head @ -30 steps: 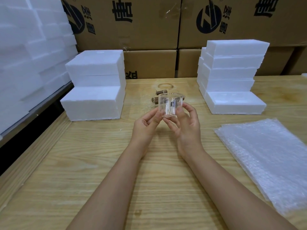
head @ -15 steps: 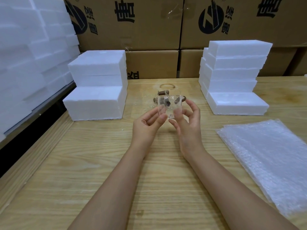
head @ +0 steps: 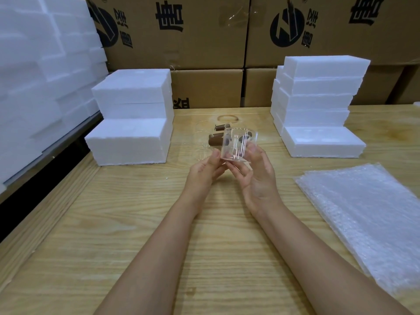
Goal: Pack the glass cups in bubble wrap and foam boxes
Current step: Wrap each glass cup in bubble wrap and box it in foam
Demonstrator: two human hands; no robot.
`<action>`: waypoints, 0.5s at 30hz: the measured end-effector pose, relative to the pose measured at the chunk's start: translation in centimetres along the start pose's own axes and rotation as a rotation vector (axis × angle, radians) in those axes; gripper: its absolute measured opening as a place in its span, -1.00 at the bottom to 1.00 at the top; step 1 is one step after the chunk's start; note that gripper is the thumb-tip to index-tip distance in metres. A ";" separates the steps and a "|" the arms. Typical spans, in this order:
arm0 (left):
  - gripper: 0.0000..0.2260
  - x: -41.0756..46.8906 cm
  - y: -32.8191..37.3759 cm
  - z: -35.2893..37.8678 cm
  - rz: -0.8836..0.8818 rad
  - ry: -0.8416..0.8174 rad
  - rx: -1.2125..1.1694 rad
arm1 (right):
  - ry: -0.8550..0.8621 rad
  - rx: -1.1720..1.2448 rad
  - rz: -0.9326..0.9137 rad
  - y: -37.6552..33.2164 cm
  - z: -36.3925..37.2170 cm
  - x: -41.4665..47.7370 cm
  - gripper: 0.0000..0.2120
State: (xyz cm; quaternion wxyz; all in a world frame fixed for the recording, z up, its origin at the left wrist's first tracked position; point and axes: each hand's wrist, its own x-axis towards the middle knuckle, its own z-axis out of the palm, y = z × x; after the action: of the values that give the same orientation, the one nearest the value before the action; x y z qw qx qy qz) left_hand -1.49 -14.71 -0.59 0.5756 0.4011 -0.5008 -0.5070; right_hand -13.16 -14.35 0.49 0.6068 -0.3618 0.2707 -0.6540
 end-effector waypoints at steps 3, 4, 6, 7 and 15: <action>-0.70 0.0 -0.2 0.1 0.007 -0.025 0.043 | -0.005 -0.147 -0.026 0.1 0.0 0.0 -0.72; -0.70 0.0 -0.3 0.1 0.014 -0.026 0.043 | -0.001 -0.169 -0.028 0.1 -0.1 0.0 -0.70; -0.66 -0.1 -0.4 0.0 0.039 -0.021 0.037 | 0.004 -0.199 -0.024 0.0 -0.3 0.1 -0.62; -0.65 -0.1 -0.4 0.0 0.056 -0.017 0.040 | 0.011 -0.203 -0.020 0.0 -0.4 0.2 -0.60; -0.63 -0.2 -0.3 -0.1 0.112 0.055 0.020 | 0.065 -0.141 -0.029 -0.1 -0.3 0.3 -0.21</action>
State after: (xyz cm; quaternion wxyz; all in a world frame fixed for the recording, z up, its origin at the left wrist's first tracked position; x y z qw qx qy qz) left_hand -1.47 -14.57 -0.89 0.6124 0.3920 -0.5117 -0.4577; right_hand -13.47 -14.63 0.38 0.5611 -0.3861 0.3302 -0.6535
